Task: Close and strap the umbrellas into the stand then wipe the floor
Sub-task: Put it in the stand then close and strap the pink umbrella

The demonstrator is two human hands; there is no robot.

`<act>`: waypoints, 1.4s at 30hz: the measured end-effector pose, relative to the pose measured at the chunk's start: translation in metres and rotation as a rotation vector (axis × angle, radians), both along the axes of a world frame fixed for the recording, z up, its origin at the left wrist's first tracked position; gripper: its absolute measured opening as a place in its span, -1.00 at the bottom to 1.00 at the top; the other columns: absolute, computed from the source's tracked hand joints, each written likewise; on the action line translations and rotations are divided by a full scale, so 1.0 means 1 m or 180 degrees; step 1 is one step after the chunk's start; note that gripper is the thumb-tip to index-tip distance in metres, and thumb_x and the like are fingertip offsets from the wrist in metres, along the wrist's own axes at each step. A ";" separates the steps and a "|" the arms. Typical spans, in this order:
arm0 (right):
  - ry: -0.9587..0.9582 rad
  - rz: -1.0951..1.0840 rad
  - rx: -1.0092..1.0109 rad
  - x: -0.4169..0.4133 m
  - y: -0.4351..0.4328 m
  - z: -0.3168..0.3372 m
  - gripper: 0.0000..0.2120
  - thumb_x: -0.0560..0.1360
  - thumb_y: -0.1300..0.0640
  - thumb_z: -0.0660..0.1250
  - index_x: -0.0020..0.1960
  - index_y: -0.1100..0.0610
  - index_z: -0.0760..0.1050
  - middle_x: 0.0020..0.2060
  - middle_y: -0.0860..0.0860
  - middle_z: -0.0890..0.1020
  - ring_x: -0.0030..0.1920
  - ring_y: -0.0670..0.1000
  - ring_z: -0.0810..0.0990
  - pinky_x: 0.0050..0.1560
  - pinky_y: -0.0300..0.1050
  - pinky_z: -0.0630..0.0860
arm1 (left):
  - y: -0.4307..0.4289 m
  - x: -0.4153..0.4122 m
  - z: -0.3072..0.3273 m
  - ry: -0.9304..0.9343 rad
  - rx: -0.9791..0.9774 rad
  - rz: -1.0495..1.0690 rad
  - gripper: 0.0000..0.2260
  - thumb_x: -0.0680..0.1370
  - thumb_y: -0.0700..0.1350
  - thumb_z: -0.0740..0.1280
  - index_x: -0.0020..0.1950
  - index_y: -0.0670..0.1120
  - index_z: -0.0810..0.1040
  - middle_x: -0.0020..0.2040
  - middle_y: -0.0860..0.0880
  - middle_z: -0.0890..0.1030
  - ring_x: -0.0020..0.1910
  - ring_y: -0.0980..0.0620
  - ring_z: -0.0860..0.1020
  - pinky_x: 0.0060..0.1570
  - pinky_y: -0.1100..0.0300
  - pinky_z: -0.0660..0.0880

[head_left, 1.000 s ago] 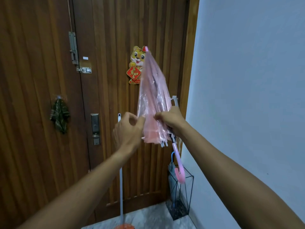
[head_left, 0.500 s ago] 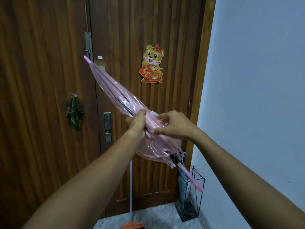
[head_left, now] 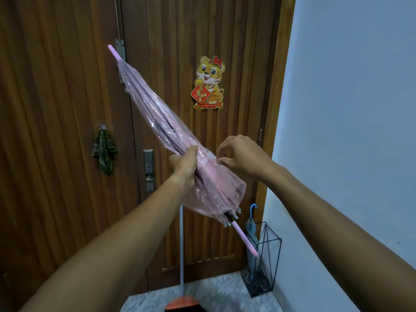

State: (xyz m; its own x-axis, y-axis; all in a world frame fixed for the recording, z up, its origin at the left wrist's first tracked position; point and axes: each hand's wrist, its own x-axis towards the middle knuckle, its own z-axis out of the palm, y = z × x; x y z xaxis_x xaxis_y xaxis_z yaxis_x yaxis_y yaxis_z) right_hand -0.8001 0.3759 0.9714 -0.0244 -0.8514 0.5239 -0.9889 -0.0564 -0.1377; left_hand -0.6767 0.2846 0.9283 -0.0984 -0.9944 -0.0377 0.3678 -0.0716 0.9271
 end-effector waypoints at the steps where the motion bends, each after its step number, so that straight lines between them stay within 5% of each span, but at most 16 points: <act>1: 0.0004 0.0043 0.0006 -0.003 0.001 0.001 -0.94 0.52 0.02 0.44 -0.04 -0.09 0.57 0.18 -0.10 0.62 0.24 -0.06 0.53 0.25 -0.02 0.52 | 0.000 0.000 0.000 0.0004 -0.0023 0.0021 -0.63 0.49 -0.04 0.43 0.21 -0.14 0.44 0.05 -0.17 0.66 -0.06 -0.13 0.67 0.04 -0.10 0.62; 4: 0.0220 0.0247 0.0009 -0.001 -0.003 0.004 -0.60 0.55 0.07 0.41 0.35 -0.12 0.47 0.30 -0.08 0.55 0.30 -0.03 0.50 0.25 0.01 0.52 | -0.001 0.000 0.003 -0.0041 -0.0130 0.0020 -0.62 0.47 -0.02 0.45 0.19 -0.14 0.45 0.04 -0.16 0.67 -0.05 -0.12 0.68 0.06 -0.10 0.62; 6: 0.0522 0.0180 0.0043 0.001 -0.009 0.004 -0.53 0.56 0.08 0.39 0.43 -0.16 0.41 0.33 -0.06 0.51 0.28 -0.01 0.49 0.18 0.01 0.56 | 0.000 -0.002 0.004 -0.0094 -0.0237 -0.0055 -0.59 0.45 -0.01 0.46 0.22 -0.15 0.49 0.02 -0.16 0.68 -0.07 -0.10 0.70 0.00 -0.07 0.65; 12: 0.1003 -0.0143 -0.0310 -0.019 -0.012 -0.006 -0.89 0.50 -0.06 0.45 -0.01 -0.07 0.61 0.03 -0.10 0.63 0.04 -0.08 0.49 -0.02 -0.08 0.58 | 0.001 -0.007 0.005 -0.0264 -0.0474 -0.0130 -0.57 0.50 -0.02 0.44 0.30 -0.18 0.48 0.08 -0.13 0.65 -0.02 -0.05 0.66 -0.15 0.15 0.60; 16: 0.0236 0.0386 0.0058 -0.016 -0.007 -0.007 -0.89 0.49 0.03 0.46 -0.13 0.00 0.54 -0.16 -0.15 0.59 -0.10 -0.14 0.52 -0.07 -0.17 0.46 | 0.001 -0.007 0.006 -0.0333 -0.0549 -0.0008 -0.57 0.51 -0.02 0.44 0.30 -0.17 0.49 0.08 -0.13 0.65 -0.03 -0.05 0.66 -0.05 0.04 0.63; 20: -0.0217 0.0700 0.0124 -0.008 -0.004 -0.012 -0.85 0.45 0.08 0.51 -0.14 0.11 0.57 -0.28 -0.04 0.61 -0.27 -0.09 0.59 -0.21 -0.06 0.62 | 0.001 -0.008 0.007 -0.0242 -0.0626 0.0017 -0.61 0.51 0.01 0.43 0.27 -0.15 0.53 0.06 -0.10 0.66 0.02 -0.06 0.66 0.12 -0.05 0.61; 23: -0.0967 0.0780 0.0118 -0.007 0.000 -0.015 -0.75 0.46 0.06 0.52 -0.23 0.11 0.48 -0.36 -0.02 0.58 -0.38 -0.14 0.58 -0.31 -0.24 0.55 | 0.002 -0.008 0.010 -0.0081 -0.0634 -0.0007 -0.59 0.54 0.05 0.40 0.30 -0.14 0.50 0.07 -0.07 0.64 0.06 -0.05 0.63 0.16 -0.02 0.57; 29: -0.2033 0.0480 0.0049 -0.008 0.000 -0.028 -0.57 0.62 -0.15 0.25 -0.28 0.10 0.56 -0.38 0.12 0.59 -0.37 -0.03 0.54 -0.18 -0.09 0.51 | 0.004 -0.004 0.013 0.0313 -0.0410 -0.0212 -0.60 0.55 0.06 0.40 0.28 -0.14 0.51 0.02 -0.06 0.66 -0.02 -0.01 0.65 -0.02 0.08 0.58; 33: -0.2423 0.0437 0.0054 -0.009 0.007 -0.017 -0.45 0.60 -0.17 0.25 -0.17 0.31 0.66 -0.19 0.36 0.61 -0.31 0.09 0.60 -0.14 -0.25 0.43 | 0.003 0.002 0.011 0.0236 -0.0387 -0.0167 -0.65 0.54 0.02 0.42 0.22 -0.14 0.50 0.02 -0.08 0.66 0.00 -0.05 0.66 -0.12 0.12 0.59; 37: -0.2637 0.0571 0.0203 -0.016 0.013 -0.005 -0.66 0.57 -0.04 0.37 -0.23 0.18 0.64 -0.40 -0.06 0.65 -0.36 -0.10 0.58 -0.21 -0.24 0.47 | 0.004 0.007 0.006 -0.0022 -0.0564 -0.0155 -0.57 0.51 0.05 0.45 0.27 -0.13 0.48 0.07 -0.08 0.65 0.02 -0.03 0.65 0.02 0.03 0.61; 42: -0.2424 0.0865 0.0395 -0.021 0.022 -0.005 -0.79 0.54 0.05 0.42 -0.13 0.20 0.67 -0.37 -0.04 0.66 -0.44 -0.17 0.56 -0.41 -0.36 0.44 | 0.008 0.014 0.006 -0.0495 -0.0855 -0.0225 -0.47 0.48 0.09 0.47 0.34 -0.14 0.46 0.12 -0.07 0.63 0.06 -0.04 0.64 0.12 0.01 0.59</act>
State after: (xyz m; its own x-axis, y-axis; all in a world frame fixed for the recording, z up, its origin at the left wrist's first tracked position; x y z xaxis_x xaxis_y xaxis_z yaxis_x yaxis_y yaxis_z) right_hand -0.8209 0.3979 0.9659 -0.1199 -0.9296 0.3484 -0.5757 -0.2208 -0.7873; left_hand -0.6630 0.2928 0.9348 -0.1813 -0.9617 0.2054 0.2230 0.1632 0.9611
